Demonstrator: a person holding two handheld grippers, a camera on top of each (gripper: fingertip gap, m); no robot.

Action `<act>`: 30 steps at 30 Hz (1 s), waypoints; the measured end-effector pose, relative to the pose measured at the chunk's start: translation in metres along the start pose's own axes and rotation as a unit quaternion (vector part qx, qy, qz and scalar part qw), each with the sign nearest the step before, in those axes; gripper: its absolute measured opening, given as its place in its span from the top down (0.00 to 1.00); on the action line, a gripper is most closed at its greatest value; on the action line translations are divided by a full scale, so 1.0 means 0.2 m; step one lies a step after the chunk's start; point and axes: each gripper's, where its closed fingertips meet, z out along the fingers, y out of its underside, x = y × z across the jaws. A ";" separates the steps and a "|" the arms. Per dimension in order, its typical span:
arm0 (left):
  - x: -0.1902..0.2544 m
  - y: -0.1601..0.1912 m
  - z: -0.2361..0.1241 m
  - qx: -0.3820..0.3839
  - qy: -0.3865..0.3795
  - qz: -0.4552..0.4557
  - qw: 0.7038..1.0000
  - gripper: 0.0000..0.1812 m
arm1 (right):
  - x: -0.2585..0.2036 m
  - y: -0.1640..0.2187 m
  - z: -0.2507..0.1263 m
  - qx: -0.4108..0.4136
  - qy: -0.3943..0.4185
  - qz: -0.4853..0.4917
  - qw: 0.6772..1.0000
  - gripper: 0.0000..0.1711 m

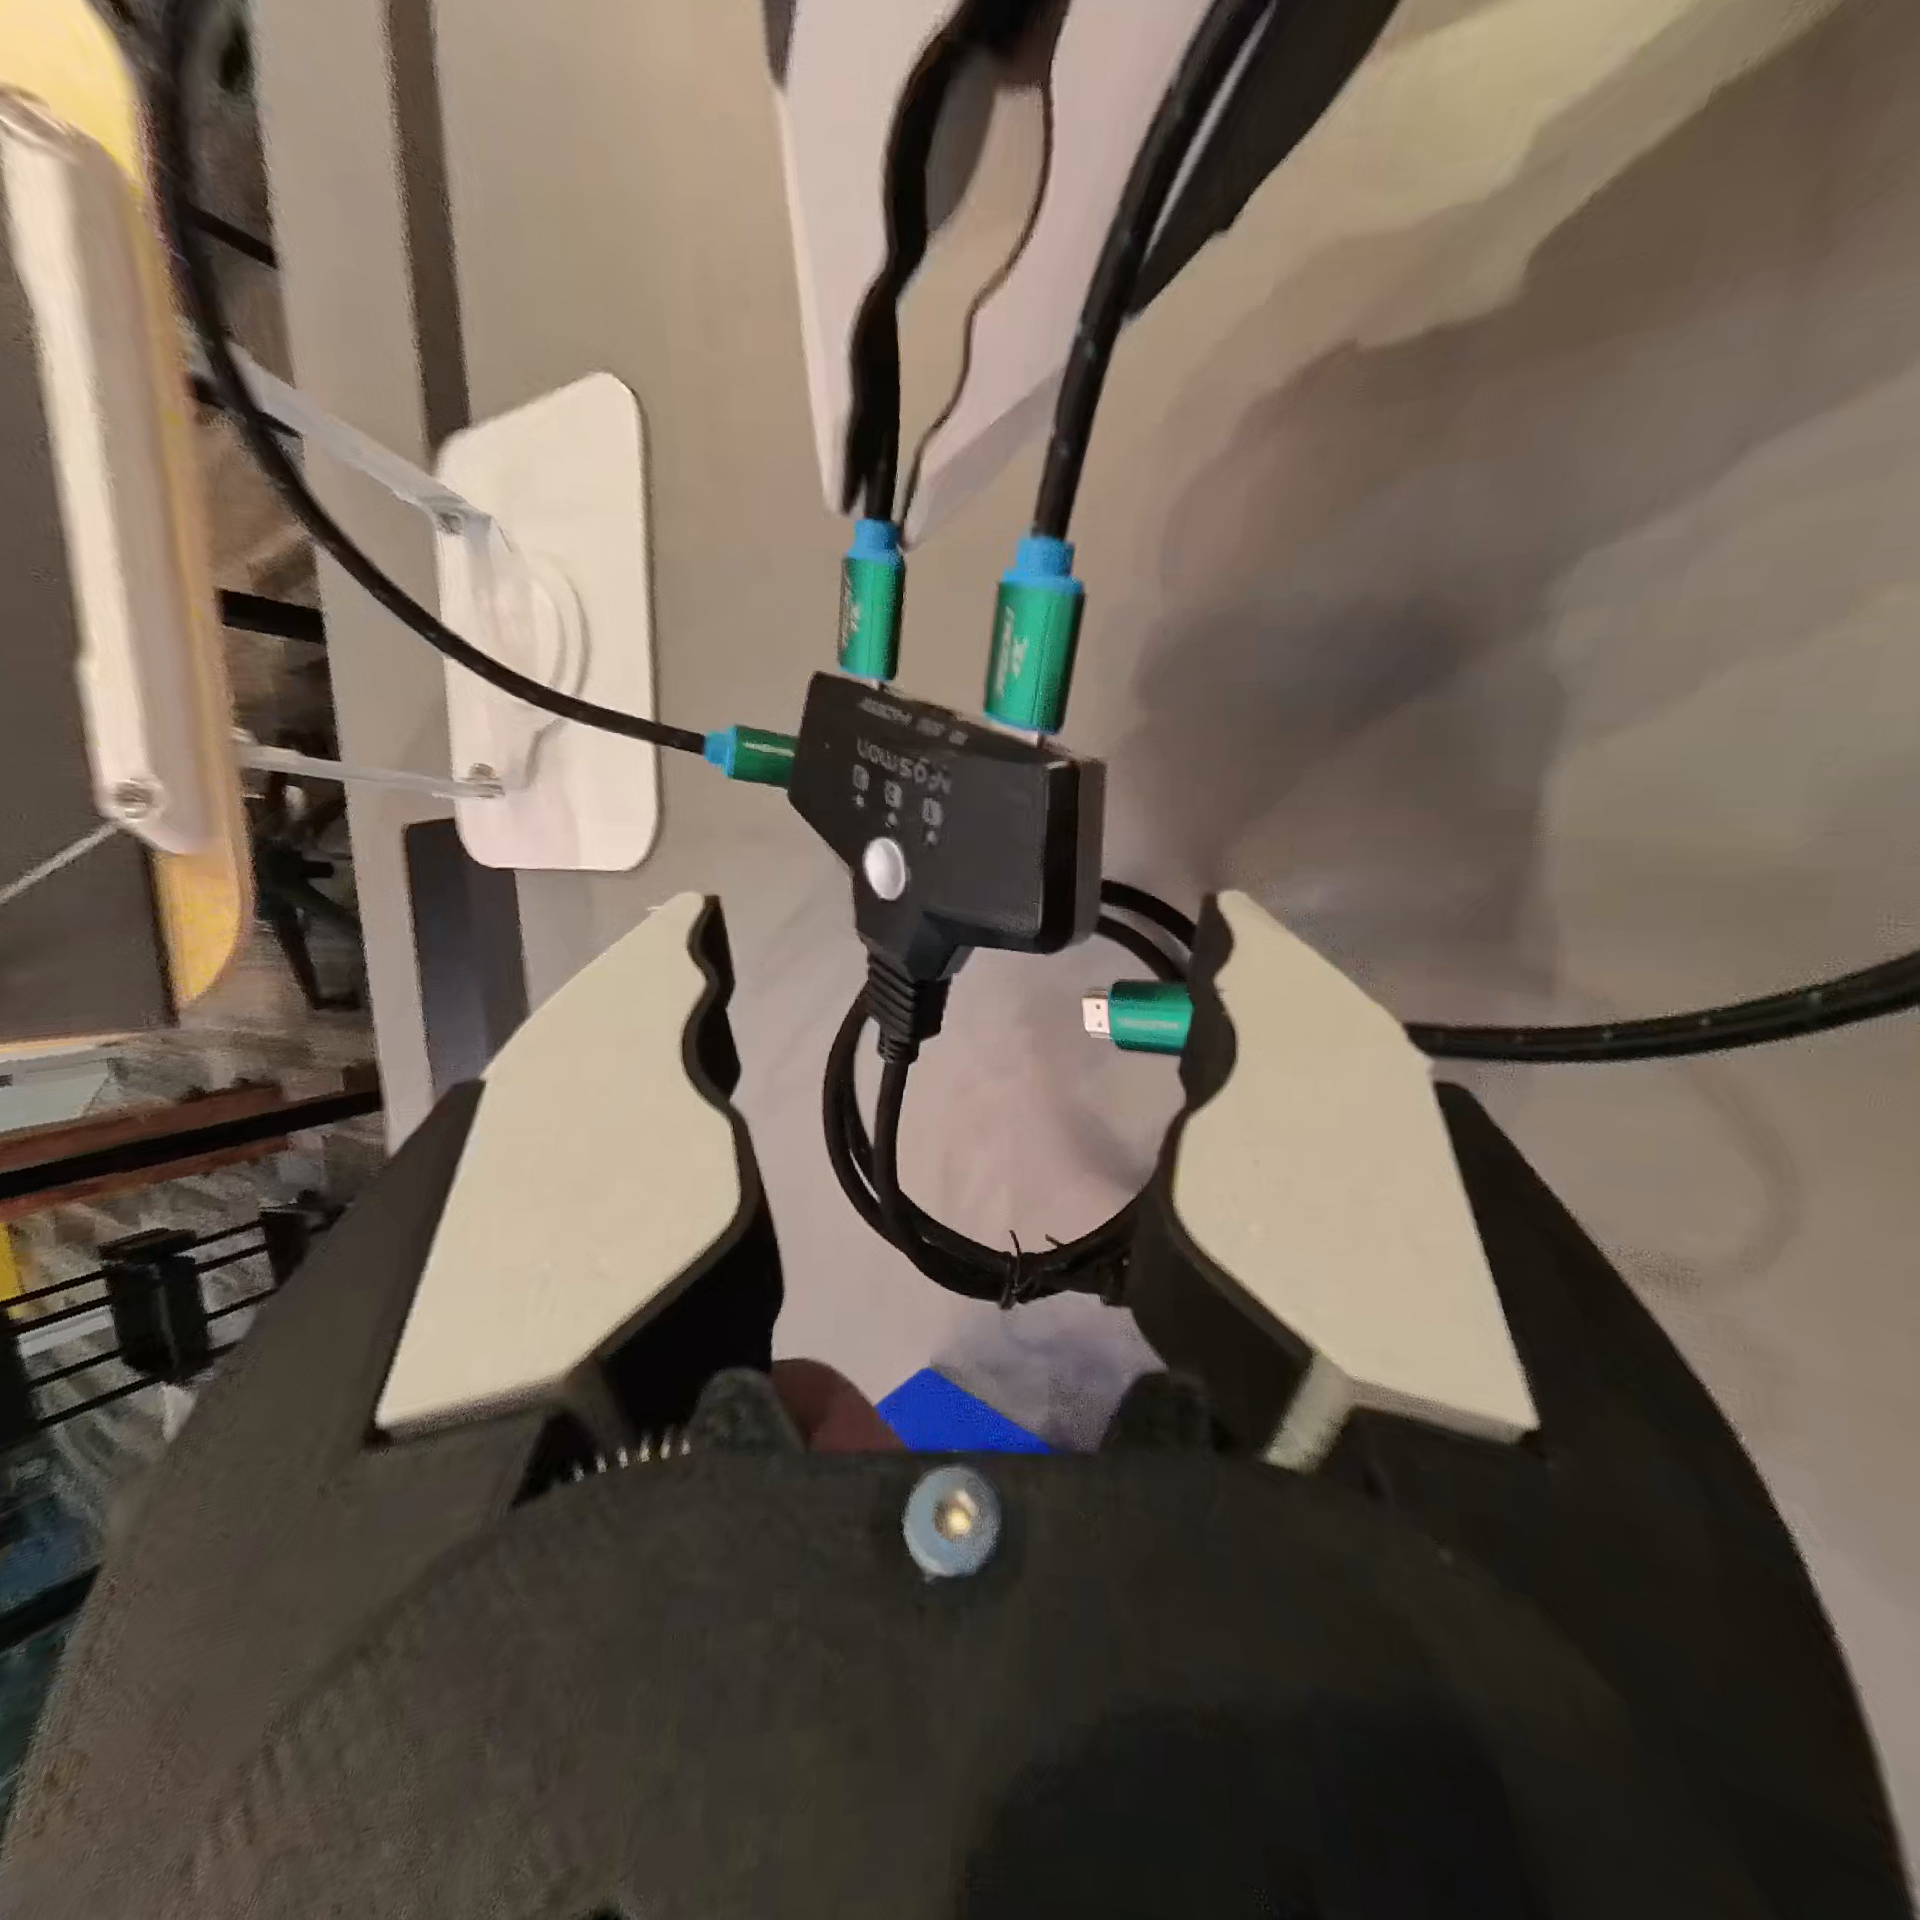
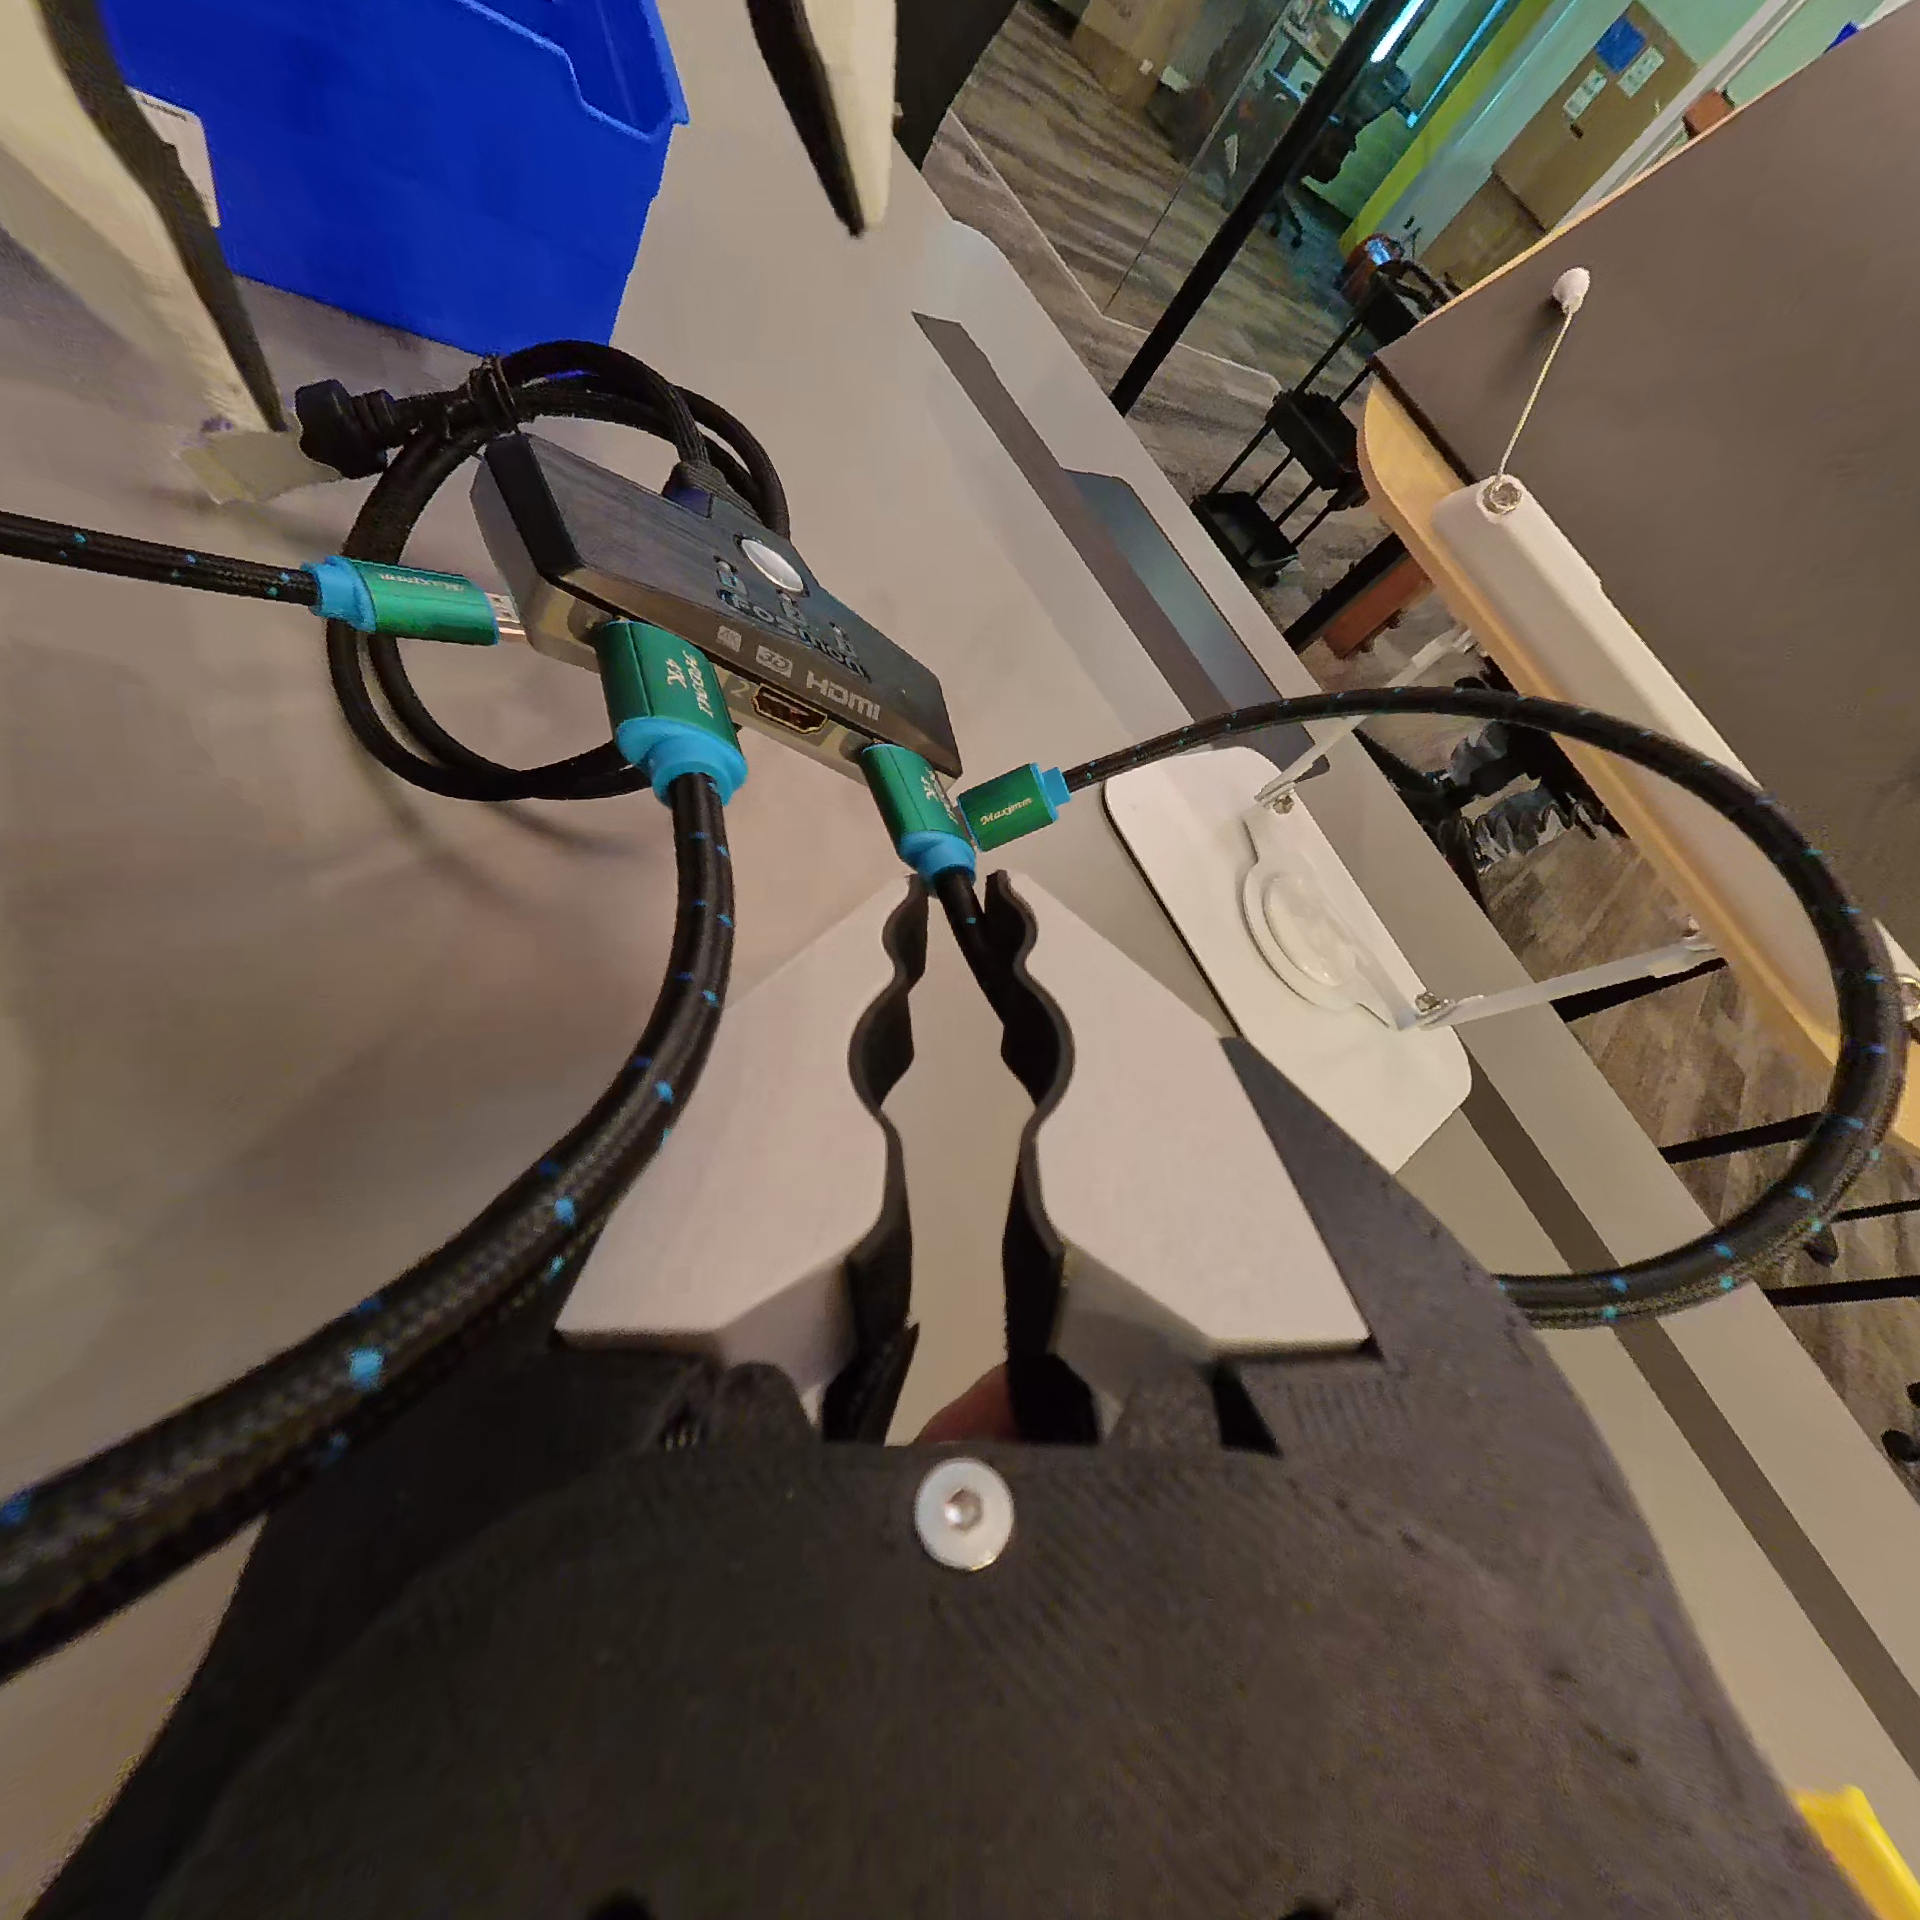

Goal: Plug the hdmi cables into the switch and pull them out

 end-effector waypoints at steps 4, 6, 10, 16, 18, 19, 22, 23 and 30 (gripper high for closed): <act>0.02 0.07 0.08 -0.040 0.046 0.017 0.998 0.53 | 0.00 -0.02 -0.01 0.010 0.001 -0.012 1.000 0.96; 0.01 0.09 0.12 -0.058 0.041 0.040 0.997 0.56 | -0.01 -0.03 -0.01 0.016 0.000 -0.014 1.000 0.96; 0.04 0.12 0.20 -0.074 0.071 0.043 0.994 0.60 | -0.01 -0.05 -0.01 0.022 0.002 -0.021 1.000 0.96; 0.04 0.11 0.24 -0.069 0.081 0.033 0.994 0.65 | 0.01 -0.02 -0.01 0.020 0.003 -0.013 1.000 0.95; 0.03 0.11 0.24 -0.063 0.081 0.031 0.994 0.65 | 0.01 -0.01 -0.01 0.021 0.003 -0.009 1.000 0.95; 0.03 0.11 0.23 -0.060 0.078 0.031 0.995 0.69 | 0.02 -0.01 -0.01 0.019 0.005 -0.008 1.000 0.95; 0.01 0.11 0.23 -0.052 0.068 0.025 0.996 0.76 | 0.03 0.00 -0.01 0.020 0.005 -0.002 1.000 0.95; 0.01 0.11 0.23 -0.048 0.070 0.022 0.996 0.76 | 0.03 0.00 -0.01 0.022 0.004 -0.002 1.000 0.95; 0.07 0.15 0.18 -0.043 0.138 0.012 0.989 0.54 | 0.01 -0.05 -0.02 0.040 0.000 -0.012 0.999 0.95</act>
